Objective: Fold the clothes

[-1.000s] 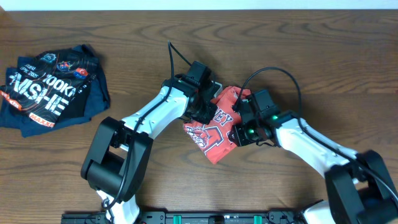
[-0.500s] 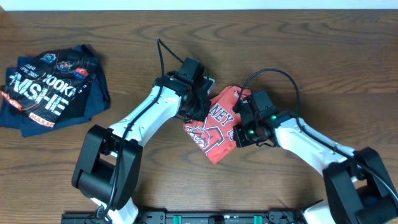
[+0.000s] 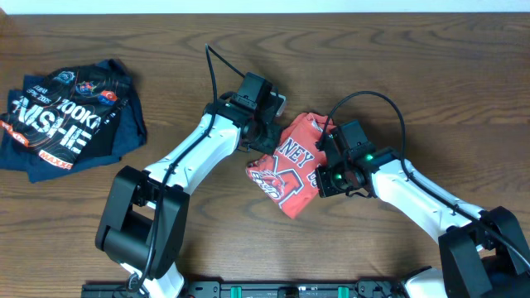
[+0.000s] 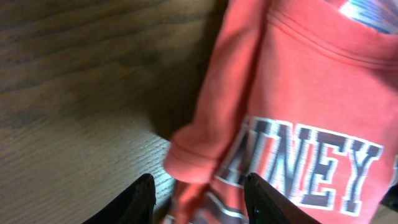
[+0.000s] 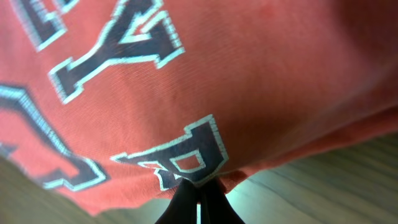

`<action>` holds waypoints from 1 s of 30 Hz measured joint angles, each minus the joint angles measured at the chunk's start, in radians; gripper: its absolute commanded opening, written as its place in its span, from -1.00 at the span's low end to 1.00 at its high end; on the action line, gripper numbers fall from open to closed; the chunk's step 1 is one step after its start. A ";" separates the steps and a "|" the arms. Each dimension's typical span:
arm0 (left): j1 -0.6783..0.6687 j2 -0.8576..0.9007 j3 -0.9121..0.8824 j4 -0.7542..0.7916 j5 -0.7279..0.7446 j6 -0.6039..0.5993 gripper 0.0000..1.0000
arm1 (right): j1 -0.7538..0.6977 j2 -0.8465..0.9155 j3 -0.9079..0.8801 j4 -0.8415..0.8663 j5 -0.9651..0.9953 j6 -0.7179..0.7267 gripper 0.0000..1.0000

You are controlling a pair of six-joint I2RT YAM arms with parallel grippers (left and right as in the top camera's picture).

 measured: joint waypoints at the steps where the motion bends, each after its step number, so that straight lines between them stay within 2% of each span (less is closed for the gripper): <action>1: 0.000 0.000 0.000 0.000 -0.003 -0.002 0.03 | 0.000 0.000 0.000 -0.002 0.008 0.005 -0.97; 18: 0.000 0.032 0.000 0.005 -0.017 -0.024 0.01 | 0.000 0.000 0.000 0.011 0.034 0.019 -0.98; 30: 0.000 0.032 0.000 -0.053 0.084 -0.053 0.01 | 0.000 0.000 0.000 0.011 0.035 0.020 -0.98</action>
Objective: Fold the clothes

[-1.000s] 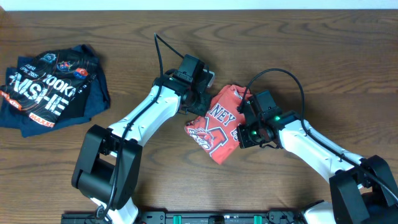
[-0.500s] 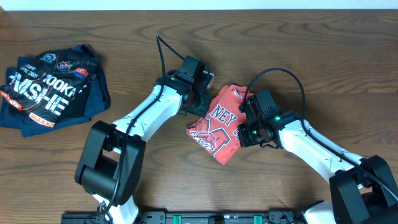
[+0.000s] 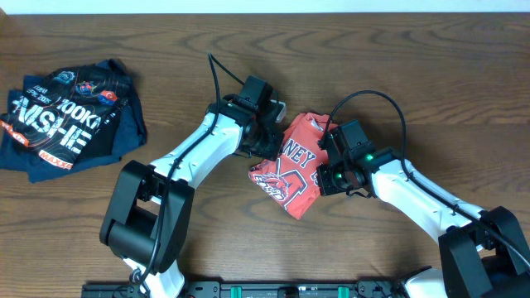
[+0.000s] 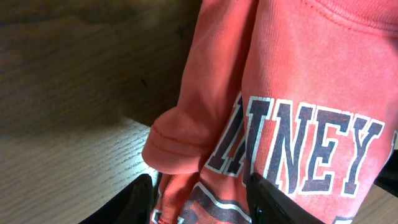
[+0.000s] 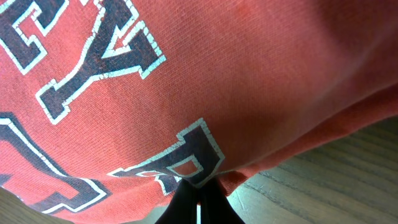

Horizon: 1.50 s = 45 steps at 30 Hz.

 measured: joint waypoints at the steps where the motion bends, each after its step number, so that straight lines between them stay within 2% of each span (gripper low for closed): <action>1: -0.002 0.000 0.000 -0.002 0.002 0.000 0.01 | 0.000 0.000 0.000 0.000 0.000 0.000 -0.98; 19: -0.098 0.000 -0.019 0.005 0.005 -0.001 0.00 | 0.000 0.000 0.000 -0.001 0.011 0.000 -0.97; 22: -0.098 0.000 -0.021 0.006 0.006 -0.007 -0.38 | 0.000 0.000 0.000 -0.001 0.011 0.000 -0.97; 30: -0.098 0.000 -0.027 0.008 0.005 -0.006 -0.76 | 0.000 0.000 0.000 -0.001 0.013 0.000 -0.98; 45: -0.056 0.000 -0.027 -0.005 -0.138 -0.046 -0.86 | 0.000 0.000 0.000 -0.005 0.014 0.014 -0.98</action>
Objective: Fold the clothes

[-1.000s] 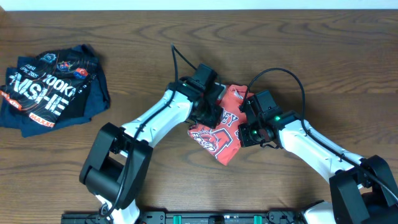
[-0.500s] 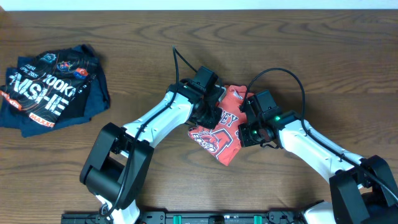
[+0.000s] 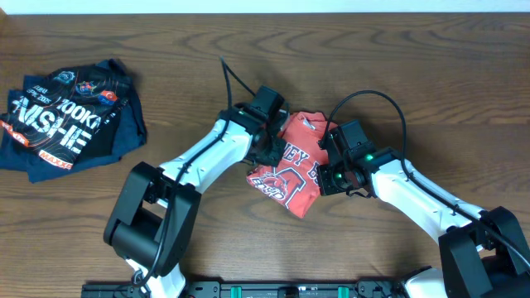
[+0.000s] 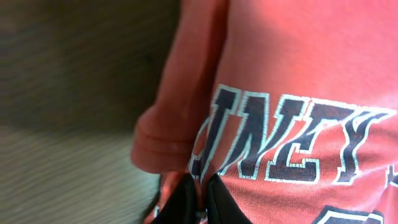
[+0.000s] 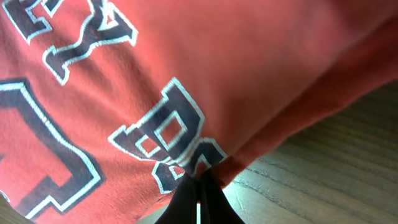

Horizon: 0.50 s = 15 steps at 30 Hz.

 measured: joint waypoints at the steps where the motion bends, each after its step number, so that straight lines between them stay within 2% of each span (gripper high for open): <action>1: 0.005 0.000 0.000 0.002 0.000 -0.007 -0.86 | 0.000 0.000 0.000 0.000 0.000 0.005 -0.98; 10: 0.022 0.000 0.000 0.005 -0.003 -0.046 -0.85 | 0.000 -0.002 0.000 -0.003 0.008 0.035 -0.97; 15: 0.044 0.000 -0.010 0.006 -0.099 -0.116 -0.84 | -0.001 -0.002 -0.005 -0.040 0.079 0.061 -0.98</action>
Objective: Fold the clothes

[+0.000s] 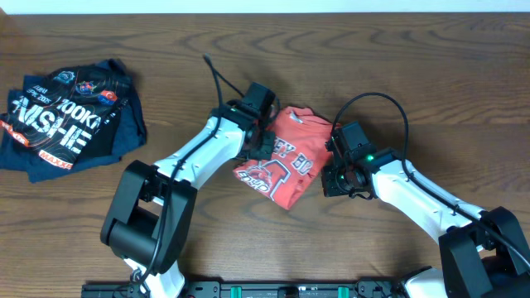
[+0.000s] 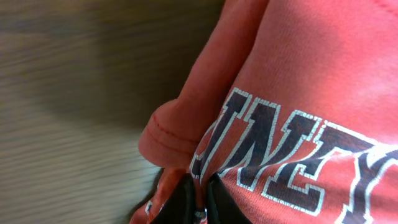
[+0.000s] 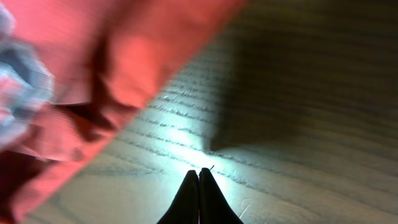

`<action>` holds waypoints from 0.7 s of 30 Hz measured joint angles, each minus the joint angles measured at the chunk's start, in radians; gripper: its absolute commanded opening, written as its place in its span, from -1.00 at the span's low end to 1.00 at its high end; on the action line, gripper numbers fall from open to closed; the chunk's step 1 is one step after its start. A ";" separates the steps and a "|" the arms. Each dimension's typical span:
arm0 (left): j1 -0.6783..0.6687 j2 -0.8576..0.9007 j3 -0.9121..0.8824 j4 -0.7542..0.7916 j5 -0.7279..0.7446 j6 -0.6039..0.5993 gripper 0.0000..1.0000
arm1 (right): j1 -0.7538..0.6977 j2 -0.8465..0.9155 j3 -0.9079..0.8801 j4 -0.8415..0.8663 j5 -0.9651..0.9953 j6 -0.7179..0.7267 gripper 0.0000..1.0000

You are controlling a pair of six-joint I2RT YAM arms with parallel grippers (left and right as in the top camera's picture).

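Observation:
A crumpled red shirt [image 1: 286, 159] with navy lettering lies mid-table. My left gripper [image 1: 263, 146] sits at its left edge, shut on a fold of the red cloth beside a sleeve cuff [image 2: 163, 140]; the pinch shows in the left wrist view [image 2: 200, 186]. Just right of the shirt, my right gripper [image 1: 330, 177] is shut with nothing in it. In the right wrist view its fingertips [image 3: 199, 179] meet over bare wood, and the red shirt [image 3: 87, 68] lies off to the upper left.
A dark blue printed shirt [image 1: 70, 116] lies bunched at the far left of the wooden table [image 1: 431, 74]. Both arms' cables arch above the red shirt.
The red shirt has shifted left with my left gripper still shut on it. The cloth is out of my right gripper, which stays shut over bare table.
At first my left gripper stood open by the shirt's left sleeve while the right was shut on its right edge. The left then straddled the sleeve fold, then shut on it. Now the shirt sits further left and the right gripper holds nothing.

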 measured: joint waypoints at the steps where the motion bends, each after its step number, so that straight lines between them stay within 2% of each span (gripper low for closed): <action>1: 0.005 0.000 -0.005 0.000 -0.012 -0.008 -0.83 | 0.000 0.000 0.000 0.002 0.008 0.002 -0.98; 7: 0.007 0.000 -0.039 0.003 -0.045 -0.056 -0.83 | 0.000 0.000 0.000 0.008 0.026 0.013 -0.92; 8: 0.006 0.000 -0.040 0.002 -0.048 -0.059 -0.83 | 0.000 0.000 0.000 0.020 0.021 0.013 -0.83; 10: 0.005 0.000 -0.040 -0.002 -0.051 -0.064 -0.83 | 0.000 0.000 -0.001 0.069 0.002 0.013 -0.54; 11: 0.004 0.000 -0.040 -0.005 -0.051 -0.067 -0.83 | 0.000 0.000 -0.001 0.102 -0.016 0.010 -0.48; 15: 0.004 0.000 -0.040 -0.027 -0.040 -0.075 -0.83 | 0.000 0.000 -0.001 0.232 -0.125 -0.008 -0.46; 21: 0.004 0.000 -0.040 -0.034 -0.031 -0.078 -0.83 | 0.000 0.000 -0.001 0.293 -0.195 -0.013 -0.46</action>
